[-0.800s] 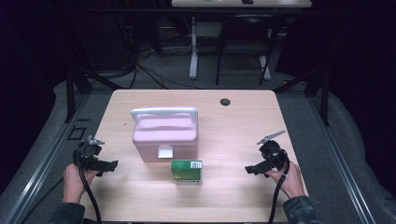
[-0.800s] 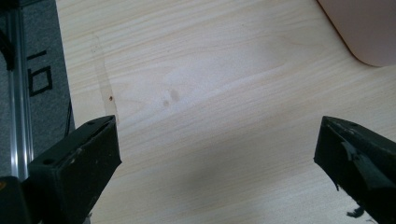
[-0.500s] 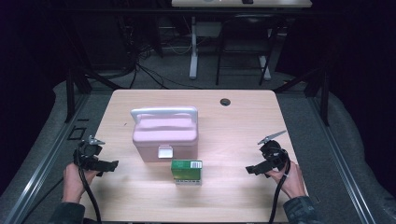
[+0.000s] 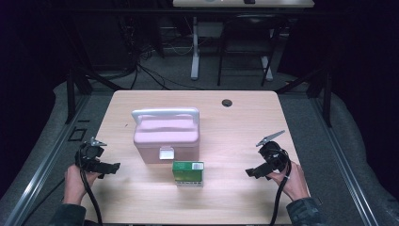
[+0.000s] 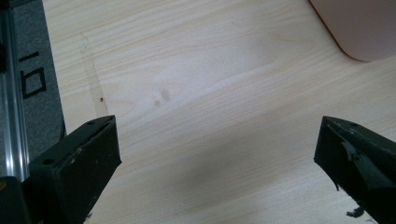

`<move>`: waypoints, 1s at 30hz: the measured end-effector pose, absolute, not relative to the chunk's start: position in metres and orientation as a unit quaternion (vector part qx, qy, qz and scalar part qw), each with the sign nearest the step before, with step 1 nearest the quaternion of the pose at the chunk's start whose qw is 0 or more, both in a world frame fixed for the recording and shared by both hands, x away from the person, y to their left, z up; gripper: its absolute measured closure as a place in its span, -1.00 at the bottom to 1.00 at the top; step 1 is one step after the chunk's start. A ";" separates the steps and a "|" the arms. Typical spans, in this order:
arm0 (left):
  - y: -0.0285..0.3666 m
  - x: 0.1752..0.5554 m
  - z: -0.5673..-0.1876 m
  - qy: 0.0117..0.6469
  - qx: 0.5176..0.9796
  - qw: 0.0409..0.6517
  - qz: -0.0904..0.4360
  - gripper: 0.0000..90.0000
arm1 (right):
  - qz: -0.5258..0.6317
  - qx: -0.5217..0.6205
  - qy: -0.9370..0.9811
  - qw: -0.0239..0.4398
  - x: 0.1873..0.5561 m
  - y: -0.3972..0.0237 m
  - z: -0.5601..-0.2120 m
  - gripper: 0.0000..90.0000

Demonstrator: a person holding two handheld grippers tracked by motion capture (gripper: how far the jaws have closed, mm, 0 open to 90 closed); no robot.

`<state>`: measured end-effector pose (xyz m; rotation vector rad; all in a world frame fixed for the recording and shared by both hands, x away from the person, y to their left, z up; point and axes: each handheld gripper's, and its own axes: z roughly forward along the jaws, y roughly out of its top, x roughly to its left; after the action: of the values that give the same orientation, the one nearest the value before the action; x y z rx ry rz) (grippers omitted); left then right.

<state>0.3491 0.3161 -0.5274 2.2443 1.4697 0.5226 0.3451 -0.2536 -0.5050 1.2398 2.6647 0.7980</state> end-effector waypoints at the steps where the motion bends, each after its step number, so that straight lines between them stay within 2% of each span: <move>1: 0.316 0.349 -0.527 0.526 0.804 0.203 0.187 -0.99 | 0.262 0.407 0.874 0.048 0.345 -0.253 -0.504 -0.99; 12: 0.316 0.347 -0.528 0.528 0.803 0.205 0.184 -0.99 | 0.240 0.370 0.897 0.019 0.344 -0.235 -0.492 -1.00; 21: 0.315 0.346 -0.528 0.525 0.805 0.207 0.182 -0.99 | 0.233 0.318 0.919 0.016 0.342 -0.211 -0.476 -1.00; 30: 0.314 0.347 -0.529 0.523 0.806 0.210 0.178 -0.99 | 0.176 0.242 0.954 -0.006 0.342 -0.181 -0.467 -1.00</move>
<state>0.3467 0.3138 -0.5289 2.2414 1.4547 0.4948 0.3423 -0.1813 -0.4667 0.7640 3.0085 0.5565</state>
